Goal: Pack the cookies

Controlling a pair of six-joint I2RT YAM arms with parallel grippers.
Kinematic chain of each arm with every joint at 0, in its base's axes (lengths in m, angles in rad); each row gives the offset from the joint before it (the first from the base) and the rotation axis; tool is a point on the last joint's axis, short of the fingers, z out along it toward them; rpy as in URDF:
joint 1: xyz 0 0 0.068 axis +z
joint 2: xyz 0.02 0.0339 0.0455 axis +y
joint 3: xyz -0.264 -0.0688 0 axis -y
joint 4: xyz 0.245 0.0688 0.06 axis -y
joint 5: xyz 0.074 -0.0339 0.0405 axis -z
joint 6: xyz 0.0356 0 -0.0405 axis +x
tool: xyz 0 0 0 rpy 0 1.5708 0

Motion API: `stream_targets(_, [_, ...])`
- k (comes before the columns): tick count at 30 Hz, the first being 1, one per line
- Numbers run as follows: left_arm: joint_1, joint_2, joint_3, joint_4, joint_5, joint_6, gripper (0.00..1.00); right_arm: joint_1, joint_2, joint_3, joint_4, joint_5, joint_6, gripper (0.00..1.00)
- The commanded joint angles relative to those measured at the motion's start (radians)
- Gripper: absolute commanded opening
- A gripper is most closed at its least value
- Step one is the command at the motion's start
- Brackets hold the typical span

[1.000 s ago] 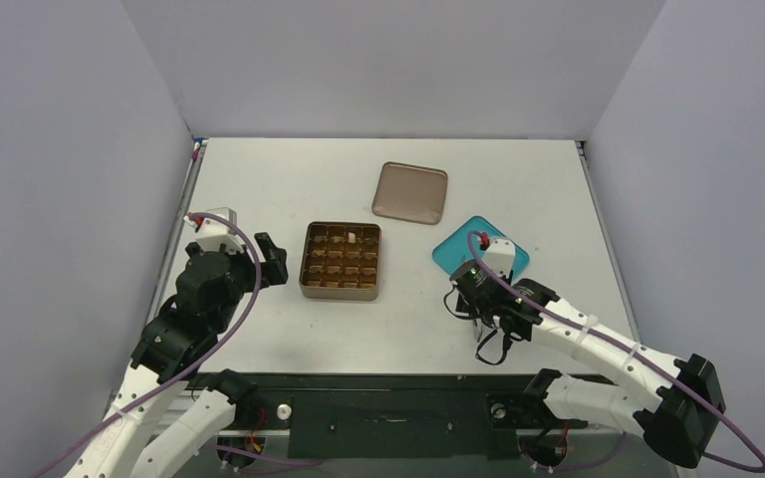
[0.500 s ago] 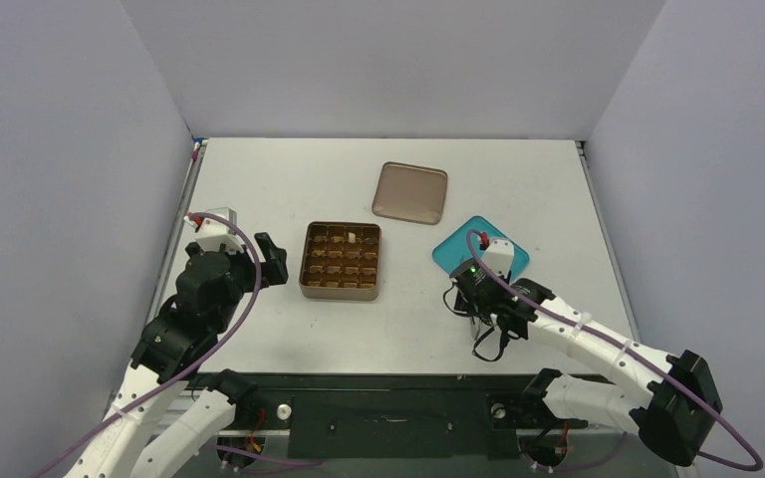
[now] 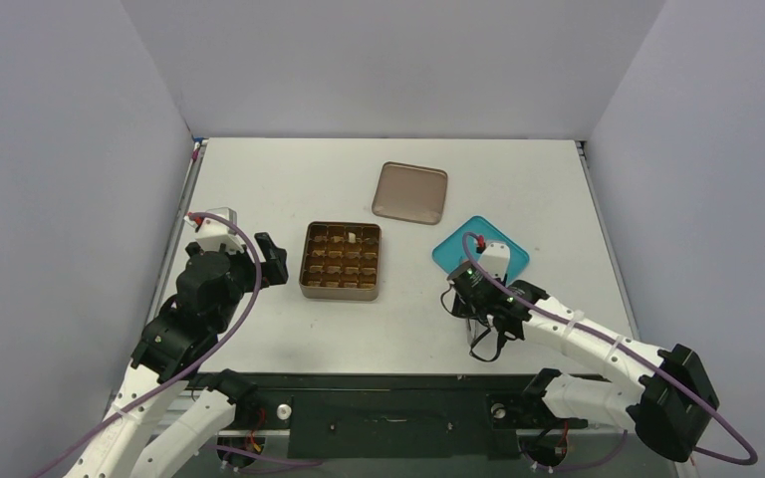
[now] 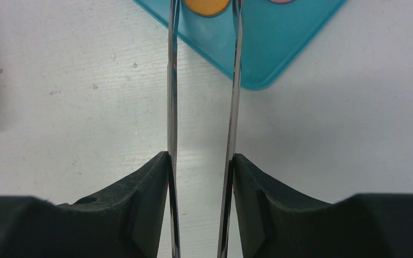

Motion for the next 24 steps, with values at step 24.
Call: stream_targets(24, [0.004, 0.004, 0.006, 0.05, 0.003, 0.002, 0.97, 0.019, -0.057, 0.237, -0.112, 0.102, -0.109, 0.24])
